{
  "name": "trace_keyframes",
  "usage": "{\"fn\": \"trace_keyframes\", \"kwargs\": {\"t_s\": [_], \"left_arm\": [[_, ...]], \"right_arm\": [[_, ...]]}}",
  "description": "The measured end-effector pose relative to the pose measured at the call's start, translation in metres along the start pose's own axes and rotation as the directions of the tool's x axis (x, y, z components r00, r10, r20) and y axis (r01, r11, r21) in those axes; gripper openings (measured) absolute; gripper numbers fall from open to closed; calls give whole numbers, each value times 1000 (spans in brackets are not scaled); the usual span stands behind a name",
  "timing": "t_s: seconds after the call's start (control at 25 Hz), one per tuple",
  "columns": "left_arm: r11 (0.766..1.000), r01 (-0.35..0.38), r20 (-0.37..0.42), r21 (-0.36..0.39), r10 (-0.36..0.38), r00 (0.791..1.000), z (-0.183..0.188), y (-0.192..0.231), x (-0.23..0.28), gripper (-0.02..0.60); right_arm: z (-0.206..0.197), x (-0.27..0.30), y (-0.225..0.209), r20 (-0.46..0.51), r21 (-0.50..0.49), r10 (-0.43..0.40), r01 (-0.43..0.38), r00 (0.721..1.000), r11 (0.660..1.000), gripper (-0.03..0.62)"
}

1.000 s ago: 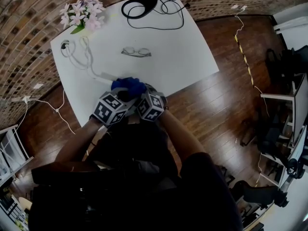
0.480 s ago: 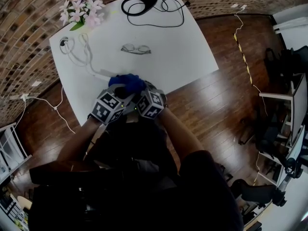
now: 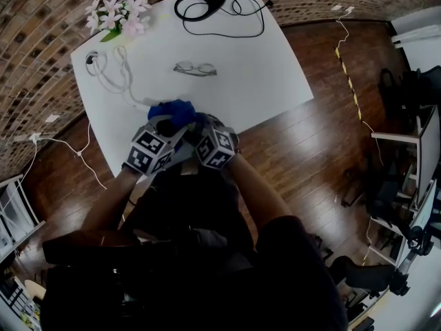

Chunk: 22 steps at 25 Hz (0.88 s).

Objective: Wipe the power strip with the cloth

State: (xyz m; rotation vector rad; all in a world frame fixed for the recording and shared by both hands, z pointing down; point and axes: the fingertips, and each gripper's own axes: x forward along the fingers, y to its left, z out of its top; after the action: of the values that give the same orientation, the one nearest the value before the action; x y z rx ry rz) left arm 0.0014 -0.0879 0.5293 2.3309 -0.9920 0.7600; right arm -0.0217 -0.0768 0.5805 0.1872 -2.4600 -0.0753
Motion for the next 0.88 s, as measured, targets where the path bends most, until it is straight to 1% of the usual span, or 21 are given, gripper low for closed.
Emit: {"fn": "trace_keyframes", "kwargs": {"t_s": [0.36,0.6,0.88], "left_arm": [[999,-43,25,-13,43,999,1,20,-7,106],[997,-69,55,-28,71,996,3,30,-16,106],[988,-142,77,-55,146,986,-3,62,-32,107]], "right_arm": [[0,0,0,-4,9,1,-1,1000,1000,167],[-2,0,-1,-4,5,-1,1,1000,1000,167],[-1,-1,0,-4,7,-2,2,1000,1000,167]]}}
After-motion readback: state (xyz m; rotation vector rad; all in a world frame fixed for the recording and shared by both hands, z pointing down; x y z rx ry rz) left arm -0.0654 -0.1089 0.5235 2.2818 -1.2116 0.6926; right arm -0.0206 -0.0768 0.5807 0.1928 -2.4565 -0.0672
